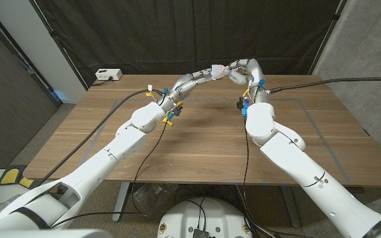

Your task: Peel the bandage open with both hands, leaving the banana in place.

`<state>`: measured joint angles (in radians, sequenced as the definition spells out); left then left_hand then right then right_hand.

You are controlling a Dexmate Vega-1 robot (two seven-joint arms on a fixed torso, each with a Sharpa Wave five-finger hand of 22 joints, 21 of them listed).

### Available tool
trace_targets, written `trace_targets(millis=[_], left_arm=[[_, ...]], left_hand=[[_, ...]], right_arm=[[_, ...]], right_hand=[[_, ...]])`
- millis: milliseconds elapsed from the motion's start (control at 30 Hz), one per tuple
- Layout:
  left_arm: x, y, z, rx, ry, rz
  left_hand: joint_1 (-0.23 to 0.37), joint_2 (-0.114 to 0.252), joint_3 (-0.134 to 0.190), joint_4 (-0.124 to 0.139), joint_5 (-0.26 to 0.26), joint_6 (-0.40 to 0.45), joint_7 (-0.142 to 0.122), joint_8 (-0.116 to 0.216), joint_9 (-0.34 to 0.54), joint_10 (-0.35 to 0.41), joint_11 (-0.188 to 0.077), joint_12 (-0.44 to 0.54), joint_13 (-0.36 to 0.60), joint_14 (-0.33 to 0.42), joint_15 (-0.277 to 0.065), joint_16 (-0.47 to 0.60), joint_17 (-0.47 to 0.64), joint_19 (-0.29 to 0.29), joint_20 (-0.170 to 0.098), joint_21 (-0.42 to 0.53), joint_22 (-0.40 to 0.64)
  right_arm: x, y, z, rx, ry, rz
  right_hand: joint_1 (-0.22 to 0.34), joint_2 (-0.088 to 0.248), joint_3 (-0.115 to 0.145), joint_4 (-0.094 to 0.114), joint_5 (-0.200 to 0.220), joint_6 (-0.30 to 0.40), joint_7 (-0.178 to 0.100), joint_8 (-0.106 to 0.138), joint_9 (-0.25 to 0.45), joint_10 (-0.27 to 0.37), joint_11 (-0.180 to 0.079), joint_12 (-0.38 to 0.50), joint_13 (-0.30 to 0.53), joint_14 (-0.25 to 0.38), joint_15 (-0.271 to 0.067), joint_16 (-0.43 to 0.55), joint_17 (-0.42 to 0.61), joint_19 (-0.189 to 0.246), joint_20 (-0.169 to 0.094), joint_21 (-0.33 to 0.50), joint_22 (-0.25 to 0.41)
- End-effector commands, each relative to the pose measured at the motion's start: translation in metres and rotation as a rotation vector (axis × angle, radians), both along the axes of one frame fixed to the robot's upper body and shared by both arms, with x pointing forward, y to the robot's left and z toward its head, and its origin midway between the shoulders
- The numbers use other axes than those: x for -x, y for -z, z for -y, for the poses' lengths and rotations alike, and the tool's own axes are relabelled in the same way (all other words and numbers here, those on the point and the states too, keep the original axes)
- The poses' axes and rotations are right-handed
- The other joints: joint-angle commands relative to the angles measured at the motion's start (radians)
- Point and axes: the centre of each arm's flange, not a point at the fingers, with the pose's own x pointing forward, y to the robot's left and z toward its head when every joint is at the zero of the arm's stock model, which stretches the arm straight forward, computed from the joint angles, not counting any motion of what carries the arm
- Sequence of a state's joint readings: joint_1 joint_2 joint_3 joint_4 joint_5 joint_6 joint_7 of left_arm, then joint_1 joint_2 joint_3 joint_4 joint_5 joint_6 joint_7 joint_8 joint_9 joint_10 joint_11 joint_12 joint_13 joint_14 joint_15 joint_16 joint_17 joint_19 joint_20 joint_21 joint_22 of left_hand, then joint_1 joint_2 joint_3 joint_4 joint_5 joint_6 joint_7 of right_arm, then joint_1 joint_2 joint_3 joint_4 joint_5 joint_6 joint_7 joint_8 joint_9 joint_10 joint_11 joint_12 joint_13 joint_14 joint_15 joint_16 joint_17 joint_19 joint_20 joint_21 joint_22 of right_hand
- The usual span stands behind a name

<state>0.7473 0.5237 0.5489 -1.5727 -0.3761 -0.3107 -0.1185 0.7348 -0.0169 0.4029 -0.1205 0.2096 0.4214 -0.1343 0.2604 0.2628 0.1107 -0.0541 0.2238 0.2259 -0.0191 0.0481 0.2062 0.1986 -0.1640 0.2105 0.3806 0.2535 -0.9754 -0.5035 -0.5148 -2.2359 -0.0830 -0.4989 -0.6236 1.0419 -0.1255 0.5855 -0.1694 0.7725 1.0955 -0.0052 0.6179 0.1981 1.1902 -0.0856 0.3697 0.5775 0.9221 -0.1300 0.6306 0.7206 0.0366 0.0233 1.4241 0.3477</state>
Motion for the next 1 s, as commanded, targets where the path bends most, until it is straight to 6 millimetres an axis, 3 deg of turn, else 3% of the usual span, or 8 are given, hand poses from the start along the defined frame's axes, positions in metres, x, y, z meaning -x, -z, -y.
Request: trace_targets(millis=[33,100,200,300,367,533,800,1000], left_arm=[[0.006,0.001,-0.004,0.125,-0.167,0.055],[0.007,0.001,-0.003,0.161,-0.188,0.048],[0.006,0.002,-0.002,0.200,-0.214,0.036],[0.005,0.003,0.000,0.222,-0.233,0.012],[0.004,0.002,0.002,0.228,-0.236,0.004],[0.003,-0.003,0.011,0.194,-0.224,-0.001],[0.005,-0.009,0.021,0.151,-0.210,0.009],[0.006,-0.010,0.025,0.131,-0.200,0.009]], left_hand=[[0.040,-0.024,0.004,-0.028,-0.019,0.039,-0.045,0.036,0.015,0.027,-0.025,0.015,0.008,0.038,-0.006,0.012,-0.003,0.055,0.002,0.026,0.001],[0.050,-0.026,0.006,-0.031,-0.022,0.040,-0.044,0.041,0.019,0.040,-0.035,0.020,0.009,0.045,-0.010,0.013,-0.003,0.064,0.002,0.030,0.000],[0.063,-0.027,0.007,-0.032,-0.025,0.035,-0.009,0.047,0.024,0.048,-0.034,0.022,0.011,0.057,-0.018,0.015,-0.002,0.081,0.002,0.038,-0.001],[0.070,-0.028,0.006,-0.027,-0.028,0.067,0.050,0.072,0.032,0.073,-0.037,0.029,0.014,0.072,-0.025,0.018,0.000,0.104,0.002,0.049,-0.002],[0.075,-0.026,0.007,-0.026,-0.028,0.089,0.065,0.086,0.035,0.088,-0.039,0.034,0.015,0.079,-0.030,0.019,0.001,0.112,0.002,0.054,-0.003],[0.075,-0.023,0.006,-0.022,-0.029,0.101,0.067,0.095,0.037,0.097,-0.041,0.036,0.016,0.085,-0.032,0.021,0.003,0.118,0.003,0.057,-0.003],[0.047,-0.061,-0.024,-0.012,-0.028,0.065,0.054,0.090,0.041,0.077,-0.029,0.025,0.019,0.069,-0.017,0.012,0.004,0.112,0.004,0.055,-0.006],[0.061,-0.065,-0.026,-0.016,-0.023,0.114,0.050,0.119,0.046,0.100,-0.042,0.031,0.022,0.077,-0.019,0.013,0.004,0.115,0.003,0.057,-0.008]], right_arm=[[-0.003,-0.002,0.001,-0.007,0.001,0.005],[-0.003,-0.002,0.001,0.003,-0.006,0.007],[-0.003,-0.002,0.001,0.004,-0.018,0.014],[0.000,-0.002,0.000,0.013,-0.041,0.027],[0.002,-0.002,-0.001,0.021,-0.055,0.037],[0.005,-0.003,-0.003,0.026,-0.048,0.053],[0.007,-0.003,-0.003,0.044,-0.051,0.062],[0.008,-0.003,-0.001,0.047,-0.062,0.071]], right_hand=[[0.005,0.009,0.009,0.006,0.004,0.037,0.014,0.051,0.165,0.003,-0.008,-0.004,0.004,0.004,-0.099,-0.006,0.003,0.000,-0.008,0.006,-0.001],[0.004,0.009,0.009,0.006,0.004,0.036,0.013,0.052,0.166,0.002,-0.007,-0.005,0.005,0.004,-0.099,-0.007,0.003,0.000,-0.009,0.007,-0.003],[0.005,0.010,0.009,0.006,0.004,0.035,0.014,0.053,0.168,0.002,-0.007,-0.006,0.005,0.004,-0.100,-0.008,0.003,0.000,-0.010,0.009,-0.005],[0.005,0.010,0.009,0.006,0.003,0.037,0.013,0.052,0.164,0.003,-0.007,-0.007,0.006,0.005,-0.099,-0.009,0.004,0.000,-0.011,0.011,-0.009],[0.005,0.009,0.010,0.005,0.003,0.036,0.015,0.052,0.165,0.003,-0.007,-0.008,0.007,0.005,-0.100,-0.010,0.004,0.000,-0.011,0.013,-0.010],[0.006,0.008,0.013,0.004,0.004,0.038,0.012,0.052,0.162,0.003,-0.007,-0.010,0.009,0.008,-0.103,-0.013,0.004,0.000,-0.016,0.016,-0.016],[0.005,0.007,0.017,0.005,0.004,0.039,0.011,0.053,0.160,0.005,-0.008,-0.013,0.011,0.009,-0.103,-0.017,0.007,-0.001,-0.016,0.021,-0.025],[0.005,0.007,0.018,0.005,0.003,0.037,0.012,0.054,0.161,0.006,-0.007,-0.016,0.011,0.010,-0.103,-0.018,0.009,-0.001,-0.017,0.024,-0.031]])
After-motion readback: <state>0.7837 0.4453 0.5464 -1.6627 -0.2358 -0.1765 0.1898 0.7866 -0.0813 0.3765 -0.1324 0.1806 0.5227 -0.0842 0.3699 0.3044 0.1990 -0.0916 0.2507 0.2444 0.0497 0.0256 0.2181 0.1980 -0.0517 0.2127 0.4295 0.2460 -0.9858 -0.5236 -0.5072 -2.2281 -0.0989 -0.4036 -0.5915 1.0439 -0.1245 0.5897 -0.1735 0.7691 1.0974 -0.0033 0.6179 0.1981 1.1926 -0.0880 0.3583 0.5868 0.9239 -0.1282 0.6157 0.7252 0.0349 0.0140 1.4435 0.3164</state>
